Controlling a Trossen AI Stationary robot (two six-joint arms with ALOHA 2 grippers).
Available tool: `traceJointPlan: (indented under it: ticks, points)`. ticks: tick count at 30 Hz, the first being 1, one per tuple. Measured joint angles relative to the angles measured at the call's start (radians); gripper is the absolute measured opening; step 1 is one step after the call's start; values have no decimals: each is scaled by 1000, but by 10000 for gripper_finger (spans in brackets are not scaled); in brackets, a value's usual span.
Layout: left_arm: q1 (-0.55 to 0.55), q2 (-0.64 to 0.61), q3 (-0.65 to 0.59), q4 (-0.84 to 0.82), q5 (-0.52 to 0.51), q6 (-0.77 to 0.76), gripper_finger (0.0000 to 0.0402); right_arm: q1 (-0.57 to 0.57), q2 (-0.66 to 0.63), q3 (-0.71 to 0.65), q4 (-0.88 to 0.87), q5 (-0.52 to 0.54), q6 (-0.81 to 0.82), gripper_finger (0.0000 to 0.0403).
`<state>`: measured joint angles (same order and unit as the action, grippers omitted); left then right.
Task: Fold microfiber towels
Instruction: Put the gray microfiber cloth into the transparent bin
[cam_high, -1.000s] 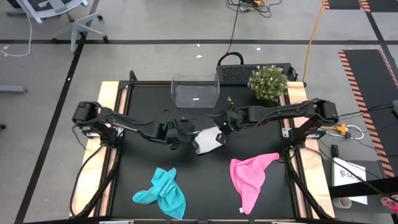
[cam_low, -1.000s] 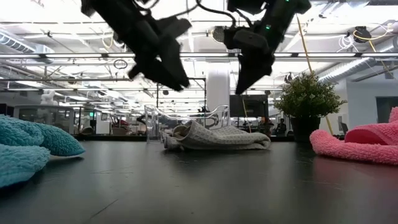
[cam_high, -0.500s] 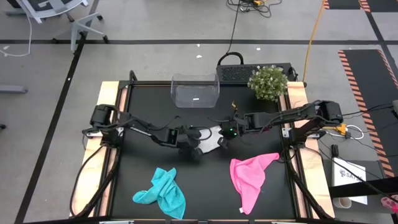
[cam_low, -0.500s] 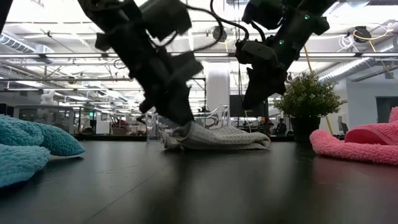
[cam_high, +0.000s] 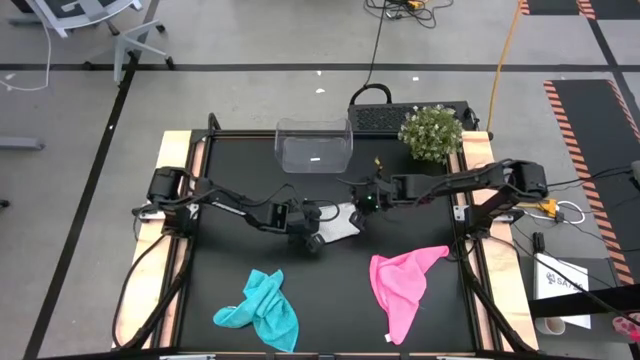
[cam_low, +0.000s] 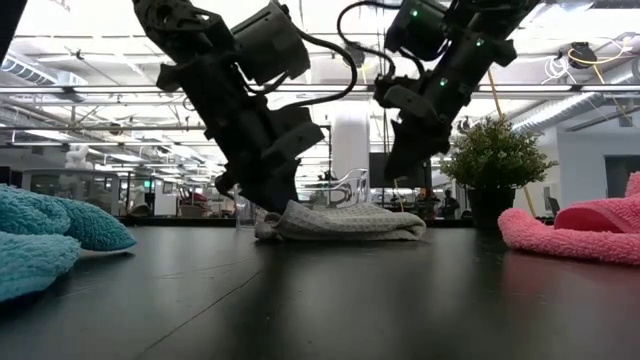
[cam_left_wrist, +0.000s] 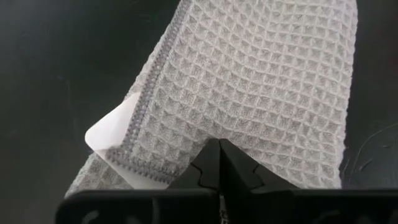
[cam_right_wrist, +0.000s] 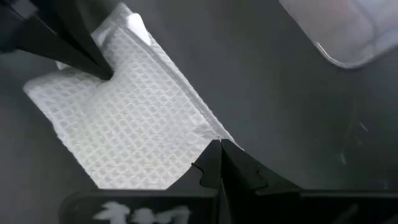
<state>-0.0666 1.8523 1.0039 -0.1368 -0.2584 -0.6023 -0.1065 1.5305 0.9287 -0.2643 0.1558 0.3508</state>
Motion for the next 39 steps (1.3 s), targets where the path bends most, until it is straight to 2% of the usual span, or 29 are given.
traceJointPlan:
  ticks: [6, 11, 18, 31, 39]
  points:
    - [0, 0, 0, -1, -1, -2, 15, -4, 26, -39, 49, -28, 7, 0]
    - [0, 0, 0, -11, -1, -4, 3, -5, 30, -125, 181, -25, 52, 0]
    - [0, -1, 0, -18, -1, -9, 12, -27, 30, -203, 333, -25, 80, 0]
    - [0, -1, 0, -17, -1, -9, 5, -29, 32, -209, 425, -26, 101, 0]
    - [0, -1, -1, -14, -1, -9, 4, -21, 95, -209, 463, -35, 132, 0]
